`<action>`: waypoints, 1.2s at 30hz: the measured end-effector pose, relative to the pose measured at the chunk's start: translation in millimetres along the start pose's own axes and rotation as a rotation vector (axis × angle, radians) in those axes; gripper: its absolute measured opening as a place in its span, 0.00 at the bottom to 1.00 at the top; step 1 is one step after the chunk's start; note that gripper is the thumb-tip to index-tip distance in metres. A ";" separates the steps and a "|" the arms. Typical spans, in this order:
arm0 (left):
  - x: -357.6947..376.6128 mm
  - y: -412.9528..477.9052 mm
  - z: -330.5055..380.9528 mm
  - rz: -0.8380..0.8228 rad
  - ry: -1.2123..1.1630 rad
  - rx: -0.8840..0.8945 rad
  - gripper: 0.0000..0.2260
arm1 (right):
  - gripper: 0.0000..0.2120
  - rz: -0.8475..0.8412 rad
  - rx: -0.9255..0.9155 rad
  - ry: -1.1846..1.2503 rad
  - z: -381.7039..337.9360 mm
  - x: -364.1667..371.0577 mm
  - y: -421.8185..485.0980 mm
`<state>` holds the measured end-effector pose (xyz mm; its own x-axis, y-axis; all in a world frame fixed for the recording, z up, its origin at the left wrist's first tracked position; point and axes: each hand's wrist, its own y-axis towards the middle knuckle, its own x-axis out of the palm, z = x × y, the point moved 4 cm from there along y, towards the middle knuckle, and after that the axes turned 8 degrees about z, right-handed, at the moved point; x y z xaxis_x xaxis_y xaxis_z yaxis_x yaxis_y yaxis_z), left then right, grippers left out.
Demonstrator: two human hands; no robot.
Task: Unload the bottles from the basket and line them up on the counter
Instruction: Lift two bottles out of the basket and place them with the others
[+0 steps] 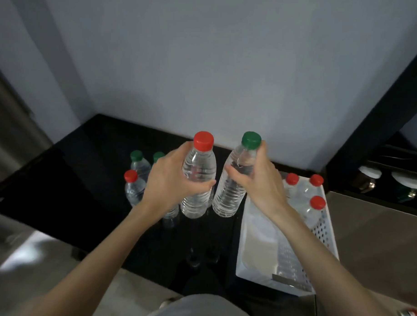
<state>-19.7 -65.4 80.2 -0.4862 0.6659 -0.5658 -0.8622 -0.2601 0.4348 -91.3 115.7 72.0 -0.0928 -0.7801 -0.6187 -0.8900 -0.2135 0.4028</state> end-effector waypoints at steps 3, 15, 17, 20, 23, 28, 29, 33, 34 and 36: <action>-3.5 -21.7 -30.2 0.014 0.063 -0.065 0.24 | 0.24 -0.100 -0.004 0.017 4.4 31.5 -5.3; -2.8 -79.4 -121.1 0.056 0.098 -0.356 0.28 | 0.33 -0.282 -0.070 0.021 24.6 128.0 -29.2; -2.2 -82.1 -128.6 0.064 0.081 -0.372 0.28 | 0.32 -0.269 -0.073 0.039 27.6 139.2 -32.3; -2.2 -83.5 -141.3 0.065 0.076 -0.385 0.28 | 0.30 -0.241 -0.086 0.026 32.8 154.4 -35.2; -0.7 -84.1 -150.9 0.053 0.108 -0.367 0.29 | 0.30 -0.244 -0.071 -0.011 35.2 164.6 -33.5; 3.5 -88.1 -168.0 0.042 0.080 -0.394 0.30 | 0.31 -0.285 -0.048 -0.016 37.9 177.1 -34.1; 4.5 -89.1 -170.7 0.036 0.081 -0.392 0.30 | 0.31 -0.288 -0.034 -0.012 39.4 179.1 -35.4; 5.5 -88.7 -175.3 0.024 0.075 -0.383 0.29 | 0.31 -0.296 0.008 0.004 44.4 183.9 -40.4; 6.3 -87.7 -175.9 0.013 0.082 -0.380 0.30 | 0.31 -0.299 0.021 0.021 44.7 184.3 -41.2; 8.8 -86.3 -176.0 -0.015 0.108 -0.360 0.32 | 0.30 -0.305 0.052 0.061 43.7 184.9 -42.1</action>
<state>25.3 -160.2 -85.6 -0.4690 0.5987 -0.6493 -0.8546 -0.4932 0.1625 -90.4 6.0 -88.9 0.2070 -0.7189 -0.6636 -0.8944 -0.4139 0.1694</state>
